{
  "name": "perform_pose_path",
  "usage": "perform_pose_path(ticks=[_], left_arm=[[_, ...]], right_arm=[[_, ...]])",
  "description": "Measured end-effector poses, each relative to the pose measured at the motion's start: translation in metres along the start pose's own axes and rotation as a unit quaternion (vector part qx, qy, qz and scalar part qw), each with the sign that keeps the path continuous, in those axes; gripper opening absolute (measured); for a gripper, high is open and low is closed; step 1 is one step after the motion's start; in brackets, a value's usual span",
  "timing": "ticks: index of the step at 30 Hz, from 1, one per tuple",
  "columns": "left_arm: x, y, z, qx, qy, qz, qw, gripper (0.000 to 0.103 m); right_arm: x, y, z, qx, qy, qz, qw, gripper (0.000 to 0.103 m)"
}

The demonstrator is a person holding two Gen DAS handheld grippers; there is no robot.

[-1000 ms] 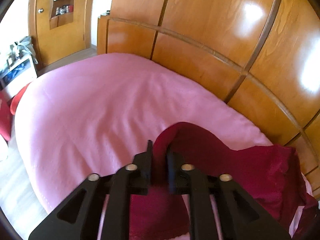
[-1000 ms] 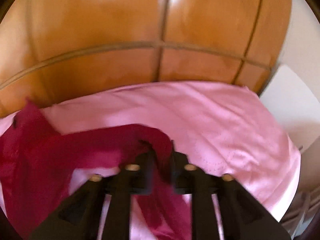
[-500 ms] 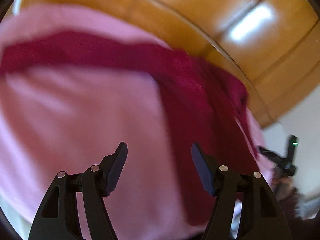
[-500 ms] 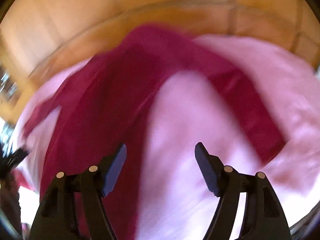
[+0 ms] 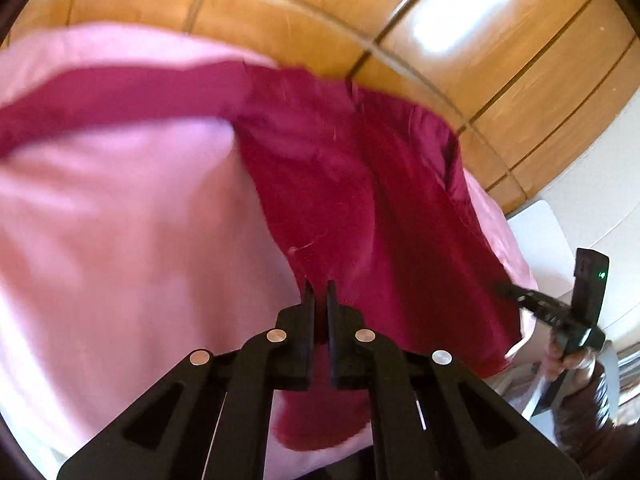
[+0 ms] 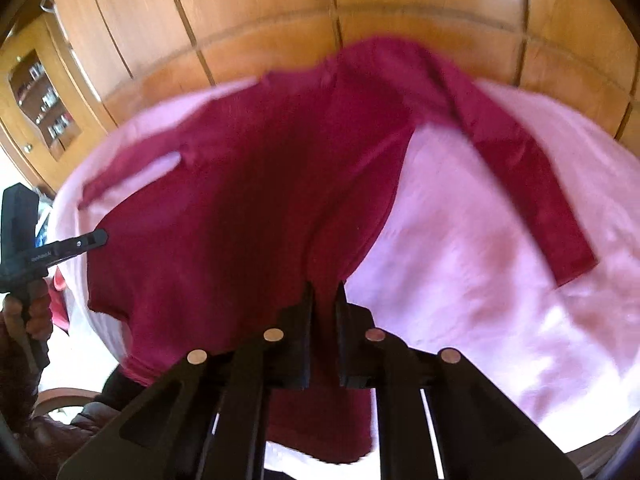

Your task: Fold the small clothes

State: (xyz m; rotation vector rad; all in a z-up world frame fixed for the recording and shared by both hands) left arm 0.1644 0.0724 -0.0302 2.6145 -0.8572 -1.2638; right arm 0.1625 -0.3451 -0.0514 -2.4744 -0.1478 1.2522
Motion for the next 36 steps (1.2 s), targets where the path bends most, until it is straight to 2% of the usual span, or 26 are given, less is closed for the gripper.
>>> perform_pose_path(ticks=[3,5,10,12,14,15,16,17,18,21,23,25,27,28,30,31,36], left_arm=[[-0.033,-0.010,0.004,0.017,0.007,-0.029,0.9994,0.003],[-0.037,-0.016,0.008,0.013,-0.002,-0.042,0.9990,0.003],[-0.023,-0.033,0.050,-0.014,-0.058,-0.069,0.9958,0.003],[-0.010,-0.037,0.058,-0.023,-0.081,-0.081,0.9932,0.003],[-0.007,-0.039,0.053,-0.029,-0.077,-0.092,0.9923,0.003],[-0.008,-0.037,0.048,-0.026,-0.071,-0.095,0.9927,0.003],[-0.010,-0.037,0.039,-0.024,-0.063,-0.097,0.9930,0.003],[-0.012,-0.035,0.035,-0.022,-0.055,-0.102,0.9930,0.003],[-0.014,-0.035,0.026,-0.020,-0.041,-0.110,0.9929,0.003],[-0.014,-0.029,0.016,-0.022,-0.014,-0.113,0.9933,0.003],[-0.020,-0.023,0.015,-0.015,-0.003,-0.109,0.9939,0.003],[-0.012,-0.014,0.008,-0.009,-0.003,-0.097,0.9953,0.003],[-0.001,-0.003,0.006,0.004,-0.006,-0.090,0.9959,0.003],[0.004,0.004,0.004,0.016,-0.010,-0.089,0.9959,0.003],[0.015,0.016,0.001,0.037,-0.017,-0.086,0.9955,0.003],[0.019,0.019,0.002,0.043,-0.022,-0.084,0.9953,0.003],[0.039,0.031,0.000,0.057,-0.038,-0.066,0.9955,0.003]], right_arm=[[-0.015,0.008,0.010,0.014,-0.005,-0.011,1.000,0.008],[-0.011,0.013,0.026,0.019,-0.026,-0.007,0.999,0.008],[0.012,0.017,0.062,0.026,-0.097,-0.010,0.995,0.008],[0.016,0.012,0.065,0.016,-0.102,-0.004,0.995,0.009],[0.014,0.016,0.054,0.025,-0.085,0.000,0.996,0.018],[0.009,0.023,0.041,0.031,-0.055,0.019,0.998,0.026],[0.005,0.033,0.027,0.033,-0.023,0.049,0.998,0.044],[0.004,0.040,0.018,0.034,-0.002,0.069,0.997,0.054],[0.004,0.051,0.003,0.035,0.031,0.107,0.993,0.054],[0.021,0.075,-0.029,0.029,0.069,0.183,0.980,0.054],[0.042,0.088,-0.045,0.012,0.073,0.228,0.971,0.053],[0.071,0.108,-0.060,0.005,0.059,0.284,0.957,0.052],[0.093,0.132,-0.067,0.026,0.024,0.301,0.953,0.051],[0.098,0.140,-0.069,0.040,0.013,0.288,0.957,0.042],[0.093,0.142,-0.074,0.053,0.016,0.275,0.960,0.014],[0.084,0.141,-0.076,0.061,0.022,0.270,0.961,0.005],[0.002,0.131,-0.094,0.105,0.094,0.190,0.972,0.004]])
Point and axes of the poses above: each gripper's, at about its wrist camera, not at the fingertips, and x roughly the way its jaws point, y to its right, z to its underside, the point moved 1 cm from there along x, roughly the way its jaws point, and after that the axes turned 15 degrees about x, right-handed, at the moved point
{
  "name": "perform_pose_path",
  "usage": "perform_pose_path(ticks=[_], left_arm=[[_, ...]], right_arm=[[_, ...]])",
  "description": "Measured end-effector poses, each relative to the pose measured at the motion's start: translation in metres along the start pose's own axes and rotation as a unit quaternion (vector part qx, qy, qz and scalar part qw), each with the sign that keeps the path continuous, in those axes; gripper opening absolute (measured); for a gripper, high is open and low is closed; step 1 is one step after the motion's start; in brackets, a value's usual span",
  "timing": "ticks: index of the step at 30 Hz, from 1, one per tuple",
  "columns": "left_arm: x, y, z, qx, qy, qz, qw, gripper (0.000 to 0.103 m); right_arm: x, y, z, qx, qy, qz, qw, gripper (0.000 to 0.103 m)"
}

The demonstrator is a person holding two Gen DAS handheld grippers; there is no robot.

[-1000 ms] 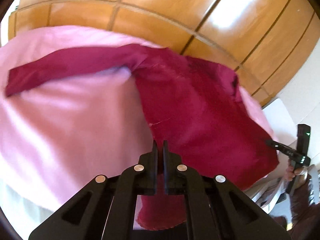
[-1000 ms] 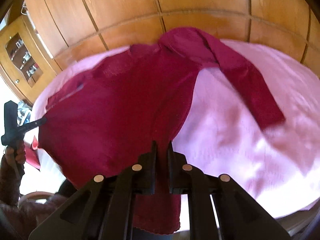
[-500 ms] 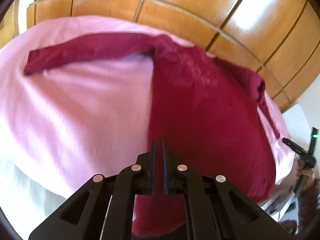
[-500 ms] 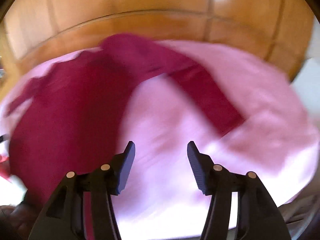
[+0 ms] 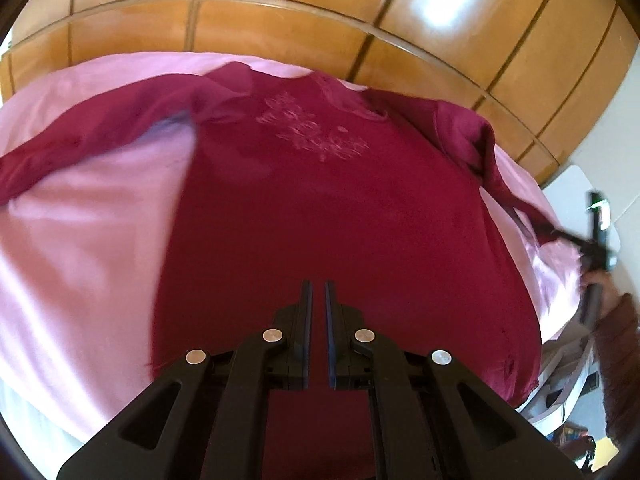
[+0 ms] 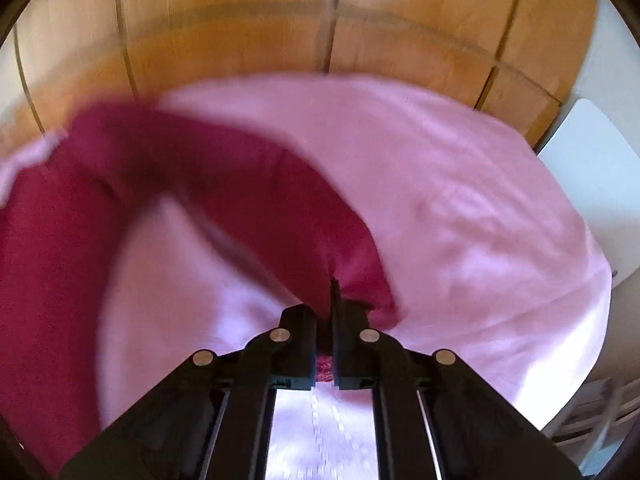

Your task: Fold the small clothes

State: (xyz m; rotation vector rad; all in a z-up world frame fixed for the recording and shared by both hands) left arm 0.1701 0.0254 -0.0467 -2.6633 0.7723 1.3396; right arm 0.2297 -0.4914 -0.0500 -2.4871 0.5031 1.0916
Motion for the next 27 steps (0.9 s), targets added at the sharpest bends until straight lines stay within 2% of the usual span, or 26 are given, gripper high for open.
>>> perform_pose_path(ticks=[2,4,7,9,15,20,21,22,23,25,27], left_arm=[[0.009,0.004,-0.004,0.005,-0.006,0.008,0.9999,0.003],[0.017,0.009,-0.009,0.009,-0.010,0.013,0.9998,0.003],[0.030,0.015,-0.013,0.015,-0.018,0.024,0.9994,0.003],[0.038,0.020,-0.017,0.021,-0.023,0.026,0.9992,0.003],[0.048,0.027,-0.021,0.024,-0.035,0.026,0.9988,0.003],[0.059,0.024,-0.022,0.017,-0.053,0.023,0.9982,0.003],[0.061,0.024,-0.022,0.016,-0.055,0.023,0.9981,0.003],[0.063,0.024,-0.023,0.016,-0.056,0.023,0.9980,0.003],[0.065,0.023,-0.023,0.015,-0.057,0.022,0.9980,0.003],[0.067,0.022,-0.023,0.010,-0.058,0.023,0.9980,0.003],[0.067,0.020,-0.022,0.009,-0.055,0.027,0.9981,0.003]], right_arm=[[-0.032,0.012,-0.021,0.028,0.028,-0.024,0.999,0.004],[-0.046,0.031,-0.037,0.059,0.040,-0.033,0.997,0.004],[-0.043,0.056,-0.074,0.120,0.047,-0.025,0.991,0.004],[-0.025,0.078,-0.095,0.165,0.033,-0.012,0.986,0.004],[0.044,0.113,-0.147,0.228,0.015,0.082,0.970,0.004],[0.091,0.119,-0.172,0.224,-0.001,0.149,0.963,0.006],[0.103,0.116,-0.171,0.212,-0.009,0.170,0.962,0.009],[0.111,0.112,-0.167,0.195,-0.007,0.204,0.959,0.032],[0.113,0.108,-0.163,0.181,0.007,0.232,0.956,0.063],[0.108,0.103,-0.155,0.166,0.042,0.245,0.954,0.080],[0.103,0.084,-0.143,0.147,0.049,0.230,0.961,0.086]])
Point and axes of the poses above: each gripper's, at about its wrist camera, not at the fingertips, and x roughly the way its jaws point, y to its right, z to its underside, the point moved 1 cm from there along x, roughly the way its jaws point, and after that the axes turned 15 degrees about x, right-handed, at the moved point
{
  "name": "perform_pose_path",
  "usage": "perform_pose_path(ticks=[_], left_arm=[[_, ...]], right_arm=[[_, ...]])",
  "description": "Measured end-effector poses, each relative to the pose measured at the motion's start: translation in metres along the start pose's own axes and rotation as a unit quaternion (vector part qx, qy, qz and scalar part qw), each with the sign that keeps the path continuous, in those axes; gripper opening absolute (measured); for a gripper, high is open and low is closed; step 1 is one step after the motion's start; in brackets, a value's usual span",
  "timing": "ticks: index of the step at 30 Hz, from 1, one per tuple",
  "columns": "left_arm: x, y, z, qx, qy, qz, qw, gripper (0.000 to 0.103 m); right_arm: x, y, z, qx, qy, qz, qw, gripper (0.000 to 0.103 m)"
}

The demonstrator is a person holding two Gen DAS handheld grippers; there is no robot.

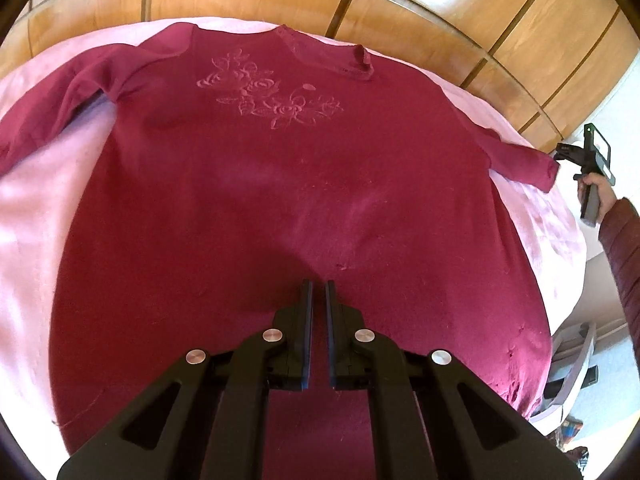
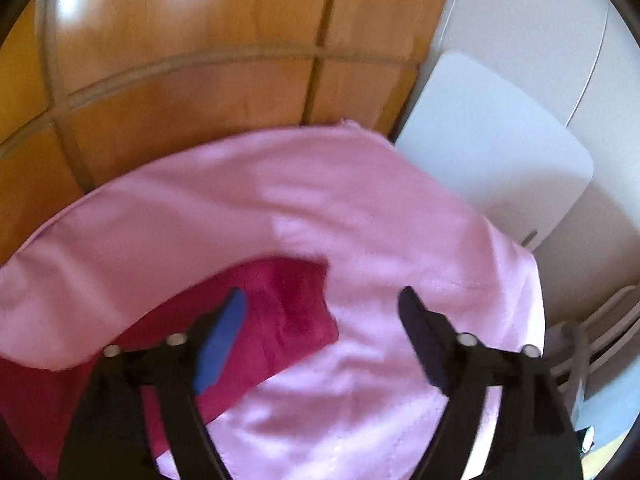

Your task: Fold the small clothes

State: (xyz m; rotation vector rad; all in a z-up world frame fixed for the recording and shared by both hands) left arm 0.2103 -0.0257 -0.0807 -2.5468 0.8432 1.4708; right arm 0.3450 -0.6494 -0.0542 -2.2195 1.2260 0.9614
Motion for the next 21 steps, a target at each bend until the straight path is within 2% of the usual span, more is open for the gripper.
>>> perform_pose_path(ticks=[2,4,6,7,8,9,10,11,12,15,16,17,18,21], left_arm=[[-0.004,-0.005,0.001,-0.008,0.007,0.004,0.9999,0.003],[-0.013,-0.015,0.002,-0.023,0.018,0.001,0.9996,0.003],[-0.030,-0.040,0.007,-0.056,0.035,-0.015,0.9977,0.003],[-0.038,-0.053,0.010,-0.075,0.041,-0.026,0.9959,0.008],[-0.047,-0.068,0.014,-0.096,0.049,-0.040,0.9934,0.030],[-0.057,-0.083,0.019,-0.117,0.058,-0.059,0.9896,0.058],[-0.073,-0.105,0.028,-0.147,0.075,-0.100,0.9813,0.067],[-0.086,-0.121,0.035,-0.167,0.088,-0.132,0.9730,0.072],[-0.097,-0.138,0.042,-0.187,0.097,-0.158,0.9647,0.072],[-0.128,-0.200,0.069,-0.260,0.104,-0.228,0.9327,0.072],[-0.136,-0.218,0.077,-0.278,0.103,-0.247,0.9227,0.072],[-0.146,-0.244,0.089,-0.306,0.102,-0.264,0.9090,0.072],[-0.153,-0.262,0.097,-0.328,0.108,-0.266,0.8999,0.072],[-0.166,-0.302,0.109,-0.364,0.122,-0.268,0.8839,0.072]], right_arm=[[-0.017,-0.016,0.021,-0.026,-0.002,-0.036,0.999,0.088],[-0.045,-0.041,0.054,-0.055,-0.010,-0.103,0.993,0.091],[-0.073,-0.068,0.087,-0.088,-0.020,-0.169,0.981,0.092],[-0.090,-0.087,0.109,-0.109,-0.029,-0.208,0.972,0.092],[-0.100,-0.097,0.122,-0.122,-0.035,-0.229,0.965,0.092],[-0.118,-0.116,0.146,-0.147,-0.046,-0.265,0.952,0.092],[-0.133,-0.133,0.167,-0.166,-0.052,-0.291,0.941,0.092],[-0.146,-0.147,0.185,-0.183,-0.056,-0.312,0.931,0.092],[-0.160,-0.162,0.206,-0.203,-0.060,-0.333,0.919,0.092],[-0.192,-0.201,0.262,-0.254,-0.065,-0.375,0.889,0.092],[-0.196,-0.209,0.273,-0.262,-0.069,-0.380,0.885,0.092],[-0.199,-0.217,0.285,-0.270,-0.073,-0.383,0.880,0.092],[-0.200,-0.227,0.300,-0.279,-0.076,-0.382,0.878,0.092],[-0.189,-0.241,0.330,-0.294,-0.086,-0.363,0.880,0.092]])
Point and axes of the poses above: each gripper's, at about its wrist camera, not at the fingertips, and x roughly the way its jaws point, y to its right, z to its underside, the point moved 1 cm from there along x, roughly the way its jaws point, and after that the axes turned 15 degrees about x, right-handed, at the moved point
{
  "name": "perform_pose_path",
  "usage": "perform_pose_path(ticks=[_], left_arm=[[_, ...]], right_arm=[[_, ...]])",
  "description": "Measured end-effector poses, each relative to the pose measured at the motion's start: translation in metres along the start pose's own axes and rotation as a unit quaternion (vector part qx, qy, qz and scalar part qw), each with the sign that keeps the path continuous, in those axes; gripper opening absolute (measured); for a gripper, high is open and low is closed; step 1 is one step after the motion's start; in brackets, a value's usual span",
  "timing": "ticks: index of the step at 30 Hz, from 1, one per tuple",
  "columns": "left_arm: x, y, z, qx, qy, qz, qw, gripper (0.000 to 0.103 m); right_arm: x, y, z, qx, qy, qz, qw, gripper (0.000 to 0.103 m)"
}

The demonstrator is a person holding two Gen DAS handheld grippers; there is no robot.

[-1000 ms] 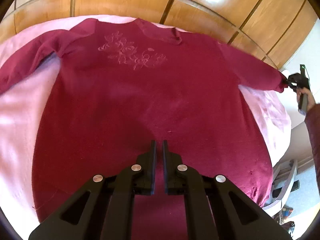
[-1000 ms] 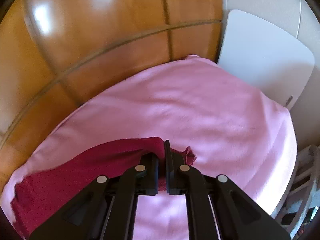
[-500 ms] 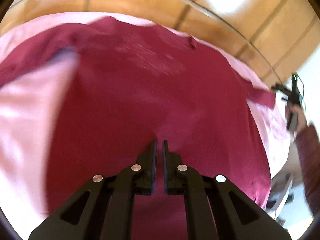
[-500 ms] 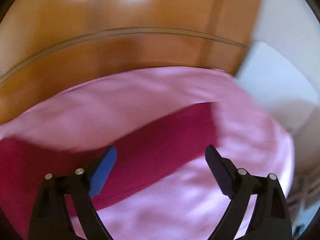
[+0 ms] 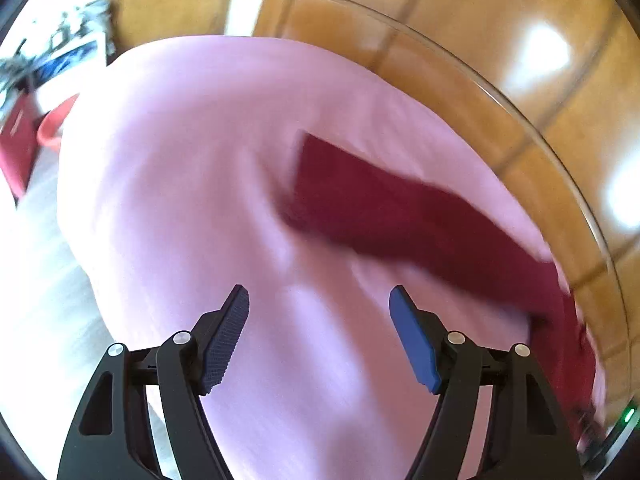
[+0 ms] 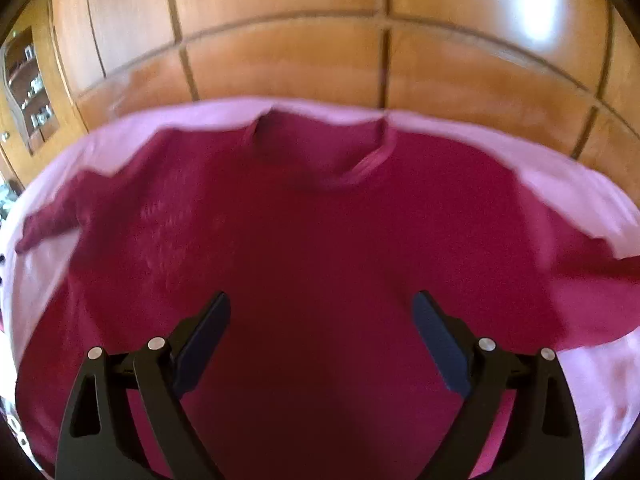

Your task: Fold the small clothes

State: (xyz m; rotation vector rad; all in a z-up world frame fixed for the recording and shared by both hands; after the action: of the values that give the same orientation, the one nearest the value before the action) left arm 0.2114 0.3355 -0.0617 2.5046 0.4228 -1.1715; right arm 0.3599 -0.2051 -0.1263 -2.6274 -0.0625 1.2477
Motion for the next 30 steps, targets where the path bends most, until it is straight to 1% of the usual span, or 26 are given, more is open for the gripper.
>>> perform_pose_path(ticks=[1,4,5,6,8,9,10,12,13,14,15,17,18,19,20,21,22,23,24,26,27,28,29,30], left_arm=[[0.005,-0.011,-0.009,-0.004,0.005,-0.009,0.9999,0.072],[0.021,-0.021,-0.027,0.004,0.004,-0.012,0.9999,0.071],[0.028,-0.019,-0.033,0.013,0.001,-0.007,0.9999,0.068],[0.035,-0.017,-0.037,0.020,-0.003,-0.006,0.9998,0.062],[0.056,-0.010,-0.045,0.037,-0.021,-0.007,0.9991,0.060],[0.063,-0.008,-0.048,0.044,-0.024,-0.012,0.9987,0.050],[0.071,-0.002,-0.049,0.057,-0.027,-0.022,0.9978,0.042],[0.076,0.011,-0.055,0.086,-0.035,-0.018,0.9955,0.006],[0.075,0.014,-0.060,0.097,-0.033,-0.018,0.9946,0.006],[0.067,0.018,-0.066,0.110,-0.017,-0.027,0.9934,0.006],[0.053,0.020,-0.072,0.119,0.009,-0.036,0.9922,0.006],[0.034,0.012,-0.084,0.109,0.044,-0.054,0.9915,0.006],[0.024,0.004,-0.090,0.101,0.063,-0.076,0.9900,0.006],[0.020,-0.004,-0.095,0.098,0.073,-0.091,0.9884,0.006],[0.019,-0.008,-0.096,0.095,0.076,-0.096,0.9880,0.006],[0.021,-0.010,-0.096,0.097,0.073,-0.107,0.9868,0.006],[0.027,-0.010,-0.093,0.109,0.066,-0.132,0.9830,0.006],[0.038,-0.009,-0.089,0.122,0.049,-0.149,0.9801,0.006],[0.056,-0.008,-0.082,0.134,0.016,-0.161,0.9776,0.006],[0.074,-0.006,-0.071,0.138,-0.015,-0.176,0.9746,0.006],[0.078,-0.005,-0.067,0.137,-0.022,-0.176,0.9745,0.006],[0.078,-0.001,-0.064,0.136,-0.018,-0.177,0.9746,0.007],[0.074,0.001,-0.062,0.134,-0.013,-0.180,0.9745,0.007],[0.064,0.002,-0.059,0.126,-0.010,-0.173,0.9768,0.007]], right_arm=[[0.007,0.003,0.002,0.000,0.000,0.009,1.000,0.093],[0.011,0.001,0.002,0.002,0.002,0.011,1.000,0.095],[0.011,0.001,0.003,0.001,0.002,0.011,1.000,0.096],[0.011,0.001,0.004,0.000,0.001,0.012,1.000,0.096],[0.008,-0.002,0.006,-0.004,0.001,0.018,1.000,0.098],[0.009,-0.003,0.005,-0.006,0.002,0.021,1.000,0.098],[0.009,-0.003,0.005,-0.007,0.003,0.023,1.000,0.098],[0.007,-0.002,0.005,-0.006,0.004,0.022,1.000,0.098],[0.007,-0.001,0.004,-0.005,0.004,0.021,1.000,0.098],[0.008,0.000,0.004,-0.005,0.005,0.021,1.000,0.099],[0.008,0.001,0.004,-0.005,0.006,0.022,1.000,0.099],[0.009,0.001,0.003,-0.004,0.008,0.022,1.000,0.099],[0.009,0.001,0.003,-0.004,0.008,0.022,1.000,0.099],[0.010,0.001,0.004,-0.004,0.008,0.022,1.000,0.100],[0.010,0.001,0.004,-0.004,0.009,0.022,1.000,0.100],[0.010,0.001,0.004,-0.005,0.009,0.022,1.000,0.100],[0.010,0.001,0.005,-0.005,0.010,0.022,1.000,0.100],[0.010,0.001,0.005,-0.005,0.010,0.022,1.000,0.100],[0.010,0.001,0.005,-0.005,0.010,0.021,1.000,0.100],[0.010,0.000,0.005,-0.005,0.010,0.021,1.000,0.100],[0.010,0.000,0.005,-0.004,0.010,0.021,1.000,0.100],[0.010,0.000,0.005,-0.004,0.010,0.021,1.000,0.100],[0.010,0.000,0.006,-0.004,0.010,0.020,1.000,0.100],[0.011,0.000,0.006,-0.004,0.010,0.021,1.000,0.100]])
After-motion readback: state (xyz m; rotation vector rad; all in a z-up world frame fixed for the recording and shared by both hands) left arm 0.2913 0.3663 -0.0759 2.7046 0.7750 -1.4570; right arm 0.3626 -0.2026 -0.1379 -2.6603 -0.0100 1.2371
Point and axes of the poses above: each gripper's, at about its wrist camera, not at the fingertips, and x roughly the way its jaws point, y to its right, z to its underside, the point moved 1 cm from there along x, roughly the way its jaws point, and after that the axes turned 15 degrees about x, right-handed, at the moved point
